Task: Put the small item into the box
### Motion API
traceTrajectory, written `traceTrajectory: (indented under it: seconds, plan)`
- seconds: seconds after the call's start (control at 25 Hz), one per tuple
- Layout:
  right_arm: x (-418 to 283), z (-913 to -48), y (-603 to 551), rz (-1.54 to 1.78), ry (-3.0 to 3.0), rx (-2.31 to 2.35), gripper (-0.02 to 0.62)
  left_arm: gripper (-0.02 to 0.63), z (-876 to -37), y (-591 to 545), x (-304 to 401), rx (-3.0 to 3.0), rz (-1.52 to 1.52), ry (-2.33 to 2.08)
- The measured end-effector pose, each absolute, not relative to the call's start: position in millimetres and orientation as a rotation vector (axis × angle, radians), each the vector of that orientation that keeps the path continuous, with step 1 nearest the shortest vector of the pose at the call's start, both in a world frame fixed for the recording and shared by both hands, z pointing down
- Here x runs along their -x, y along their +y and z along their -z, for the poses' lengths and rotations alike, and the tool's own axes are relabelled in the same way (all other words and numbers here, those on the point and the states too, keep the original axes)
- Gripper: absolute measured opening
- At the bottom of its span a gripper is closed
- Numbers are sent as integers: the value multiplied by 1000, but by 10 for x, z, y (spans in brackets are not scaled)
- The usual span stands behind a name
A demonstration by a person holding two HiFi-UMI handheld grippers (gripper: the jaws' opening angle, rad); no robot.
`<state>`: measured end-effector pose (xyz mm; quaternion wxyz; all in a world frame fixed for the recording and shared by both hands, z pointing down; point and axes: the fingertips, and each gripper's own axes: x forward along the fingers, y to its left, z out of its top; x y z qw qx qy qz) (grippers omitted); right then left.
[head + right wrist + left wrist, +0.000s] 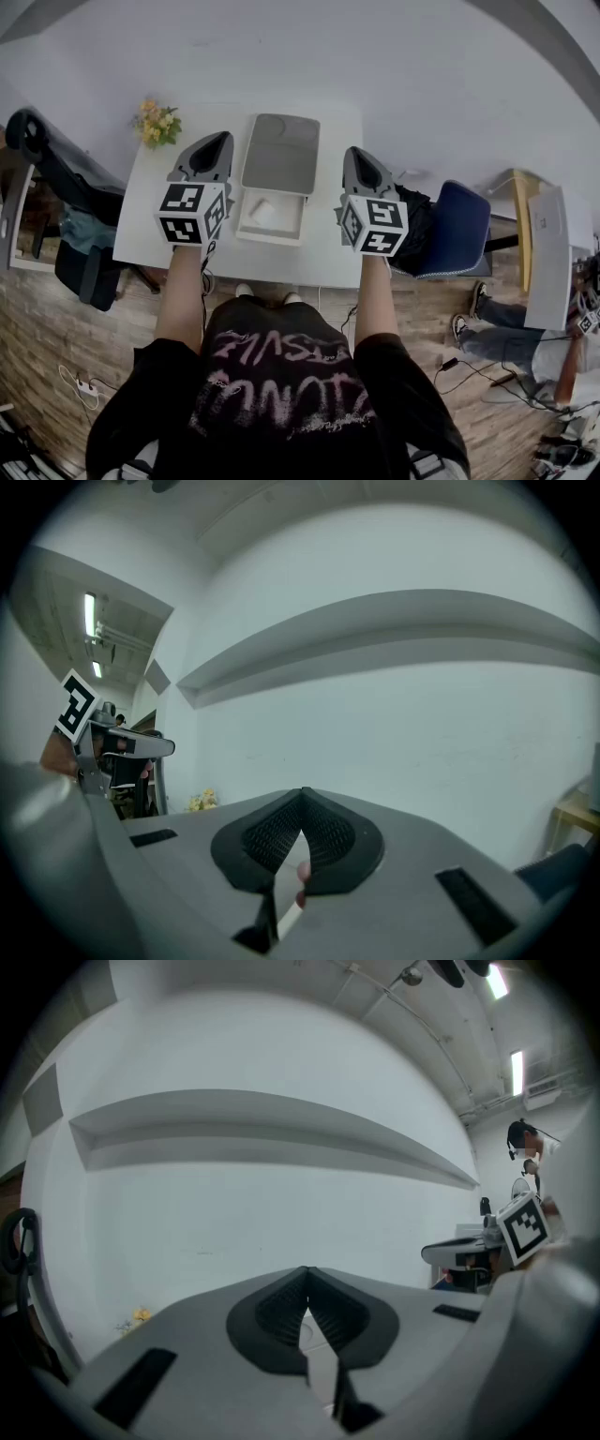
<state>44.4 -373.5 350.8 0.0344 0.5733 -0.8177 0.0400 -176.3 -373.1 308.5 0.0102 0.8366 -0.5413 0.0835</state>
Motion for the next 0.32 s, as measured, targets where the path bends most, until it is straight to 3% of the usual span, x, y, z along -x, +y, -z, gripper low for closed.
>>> traceTrajectory:
  seconds: [0.32]
  plan:
    - [-471,-3493,-3756,-123,-2528,-1758,9,3,-3058,-3738,1714,-2621,-263,-1694]
